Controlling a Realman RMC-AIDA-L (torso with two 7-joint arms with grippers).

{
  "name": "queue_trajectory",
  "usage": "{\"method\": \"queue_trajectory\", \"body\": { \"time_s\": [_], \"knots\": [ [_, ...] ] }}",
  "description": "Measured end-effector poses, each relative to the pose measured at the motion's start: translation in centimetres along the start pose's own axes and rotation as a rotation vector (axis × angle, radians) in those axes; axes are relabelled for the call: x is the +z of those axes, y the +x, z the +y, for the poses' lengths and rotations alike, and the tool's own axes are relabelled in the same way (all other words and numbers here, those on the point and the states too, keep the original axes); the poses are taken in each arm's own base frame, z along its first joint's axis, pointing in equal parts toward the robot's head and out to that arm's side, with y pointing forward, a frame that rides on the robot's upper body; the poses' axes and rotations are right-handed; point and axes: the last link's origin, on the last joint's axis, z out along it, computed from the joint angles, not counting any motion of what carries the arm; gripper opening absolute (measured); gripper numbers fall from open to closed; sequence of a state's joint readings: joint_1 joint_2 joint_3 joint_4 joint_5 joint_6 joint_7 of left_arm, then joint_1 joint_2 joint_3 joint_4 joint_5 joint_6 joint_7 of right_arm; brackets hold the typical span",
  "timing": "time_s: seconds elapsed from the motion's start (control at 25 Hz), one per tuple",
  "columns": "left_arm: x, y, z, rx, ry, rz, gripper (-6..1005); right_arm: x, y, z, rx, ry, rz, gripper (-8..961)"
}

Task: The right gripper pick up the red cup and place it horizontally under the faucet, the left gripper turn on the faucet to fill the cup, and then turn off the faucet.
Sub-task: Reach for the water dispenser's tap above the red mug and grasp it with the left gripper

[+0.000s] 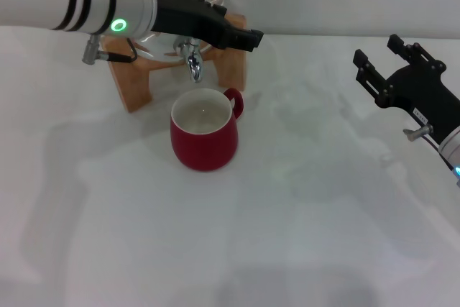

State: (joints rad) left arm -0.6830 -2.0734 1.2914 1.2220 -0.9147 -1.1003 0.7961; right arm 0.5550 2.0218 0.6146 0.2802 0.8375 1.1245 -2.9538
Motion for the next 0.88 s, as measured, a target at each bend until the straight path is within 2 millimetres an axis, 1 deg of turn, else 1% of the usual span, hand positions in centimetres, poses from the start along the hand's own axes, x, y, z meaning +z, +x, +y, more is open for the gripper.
{"method": "queue_trajectory", "body": {
  "time_s": [0.48, 0.88],
  "knots": [
    [1.1, -0.3, 0.3, 0.020, -0.001, -0.031, 842, 0.1, 0.0, 0.3, 0.007, -0.004, -0.002, 636],
    [1.4, -0.7, 0.2, 0.008, 0.003, -0.040, 841, 0.1, 0.1, 0.2, 0.008, -0.003, 0.003, 636]
  ]
}}
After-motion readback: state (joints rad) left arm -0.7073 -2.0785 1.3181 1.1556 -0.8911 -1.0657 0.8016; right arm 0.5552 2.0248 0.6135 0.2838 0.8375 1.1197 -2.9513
